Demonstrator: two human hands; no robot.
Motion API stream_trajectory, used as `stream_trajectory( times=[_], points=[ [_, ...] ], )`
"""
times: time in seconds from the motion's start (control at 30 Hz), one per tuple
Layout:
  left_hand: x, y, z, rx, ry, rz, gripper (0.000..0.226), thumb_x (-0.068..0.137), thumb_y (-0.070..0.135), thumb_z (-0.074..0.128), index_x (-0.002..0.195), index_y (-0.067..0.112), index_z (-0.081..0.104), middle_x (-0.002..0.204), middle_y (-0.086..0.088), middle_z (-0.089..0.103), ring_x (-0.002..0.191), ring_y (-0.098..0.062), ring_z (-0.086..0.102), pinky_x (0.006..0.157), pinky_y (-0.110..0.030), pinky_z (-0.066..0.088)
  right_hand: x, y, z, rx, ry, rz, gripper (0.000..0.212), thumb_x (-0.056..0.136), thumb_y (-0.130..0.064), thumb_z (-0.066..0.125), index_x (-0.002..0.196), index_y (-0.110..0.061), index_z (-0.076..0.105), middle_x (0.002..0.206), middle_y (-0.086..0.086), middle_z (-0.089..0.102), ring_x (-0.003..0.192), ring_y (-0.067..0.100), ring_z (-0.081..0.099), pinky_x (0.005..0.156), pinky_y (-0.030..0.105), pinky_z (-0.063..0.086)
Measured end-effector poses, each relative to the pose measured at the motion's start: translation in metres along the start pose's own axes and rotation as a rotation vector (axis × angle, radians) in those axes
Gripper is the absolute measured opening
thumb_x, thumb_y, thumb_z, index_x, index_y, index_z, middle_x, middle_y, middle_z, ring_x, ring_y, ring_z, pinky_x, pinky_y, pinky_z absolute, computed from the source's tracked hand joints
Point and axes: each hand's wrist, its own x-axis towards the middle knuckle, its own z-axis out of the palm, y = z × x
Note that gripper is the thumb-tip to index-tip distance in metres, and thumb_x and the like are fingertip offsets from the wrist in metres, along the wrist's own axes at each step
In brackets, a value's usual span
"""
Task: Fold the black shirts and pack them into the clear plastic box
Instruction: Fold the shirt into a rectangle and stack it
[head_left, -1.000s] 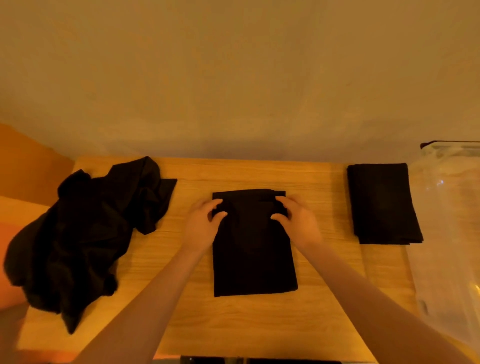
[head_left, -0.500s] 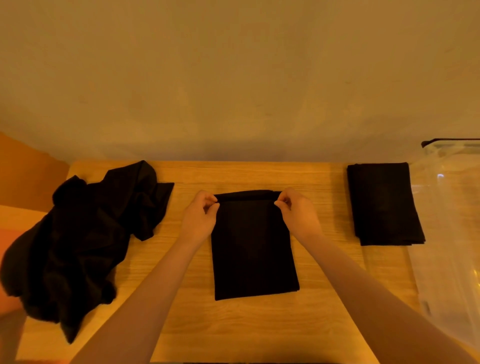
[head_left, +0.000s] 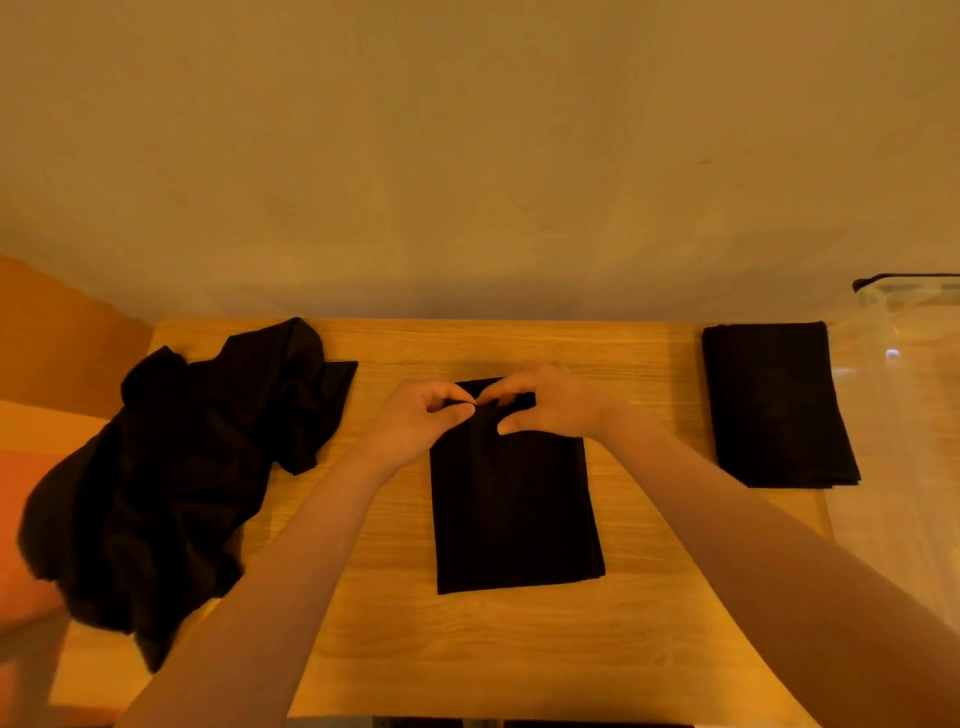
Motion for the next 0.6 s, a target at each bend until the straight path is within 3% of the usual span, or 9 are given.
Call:
stream_trajectory(
  times=[0.07,0.17,0.27,0.33,0.37,0.47,0.53,0.6],
  points=[
    [0.000,-0.001,-0.002,-0.056,0.037,-0.004,0.021,0.089,0.009,0.059,0.078,0.025,0.066,0.079,0.010,0.067,0.067,0.007,0.062,0.062,-0.008,0.045,-0.001,0.003,-0.009,0.079,-0.039,0.054,0.035,0.082,-0.022,0.068,0.117,-0.022,0.063,0.109,-0.004,0.062,0.099,0.006,0.050,0.086,0.023,0.038],
    [0.000,-0.004,-0.005,-0.082,0.100,-0.010,0.022,0.087,0.008,0.061,0.078,0.027,0.066,0.084,0.014,0.065,0.075,0.007,0.060,0.068,-0.009,0.044,-0.006,0.013,-0.020,0.047,-0.070,0.140,0.033,0.082,-0.023,0.069,0.114,-0.016,0.064,0.095,-0.006,0.057,0.091,0.009,0.050,0.069,0.015,0.037],
    [0.001,-0.010,-0.006,-0.062,0.155,-0.016,0.021,0.086,0.008,0.062,0.078,0.028,0.065,0.090,0.017,0.062,0.087,0.005,0.054,0.081,-0.015,0.041,-0.010,0.021,-0.023,-0.132,-0.068,0.142,0.034,0.082,-0.030,0.069,0.112,-0.015,0.064,0.095,-0.016,0.051,0.094,0.007,0.045,0.081,0.024,0.037],
    [0.001,-0.015,-0.005,-0.054,0.195,-0.017,0.021,0.086,0.007,0.062,0.079,0.027,0.064,0.090,0.016,0.061,0.088,0.005,0.054,0.086,-0.019,0.040,-0.014,0.023,-0.022,-0.203,-0.021,0.150,0.036,0.084,-0.032,0.066,0.115,-0.016,0.062,0.107,-0.011,0.051,0.103,0.008,0.041,0.093,0.030,0.034],
    [0.001,-0.016,-0.005,-0.042,0.209,-0.022,0.018,0.086,0.007,0.063,0.081,0.025,0.064,0.092,0.014,0.062,0.088,0.004,0.053,0.087,-0.020,0.040,-0.017,0.024,-0.021,-0.161,0.013,0.162,0.034,0.085,-0.031,0.066,0.115,-0.016,0.062,0.108,-0.009,0.051,0.103,0.009,0.042,0.091,0.028,0.035],
    [0.001,-0.020,-0.004,0.097,0.190,-0.039,0.015,0.087,0.011,0.062,0.100,0.017,0.066,0.101,0.005,0.061,0.095,-0.005,0.052,0.086,-0.020,0.038,-0.024,0.030,-0.017,0.036,0.087,0.177,0.022,0.085,-0.027,0.065,0.105,-0.017,0.064,0.090,-0.009,0.056,0.088,0.011,0.051,0.065,0.017,0.038],
    [0.002,-0.022,-0.003,0.275,0.149,-0.038,0.021,0.089,0.016,0.060,0.110,0.013,0.065,0.104,0.005,0.059,0.096,-0.006,0.050,0.081,-0.018,0.036,-0.027,0.035,-0.012,0.068,0.133,0.205,0.020,0.085,-0.028,0.066,0.102,-0.018,0.064,0.084,-0.009,0.055,0.079,0.007,0.051,0.061,0.016,0.037],
    [0.003,-0.023,-0.002,0.416,0.149,-0.004,0.021,0.091,0.021,0.057,0.107,0.010,0.066,0.103,0.003,0.059,0.094,-0.007,0.049,0.076,-0.015,0.033,-0.027,0.041,-0.007,0.053,0.211,0.212,0.018,0.085,-0.027,0.065,0.100,-0.017,0.065,0.086,-0.007,0.055,0.079,0.007,0.050,0.062,0.015,0.037]
  ],
)
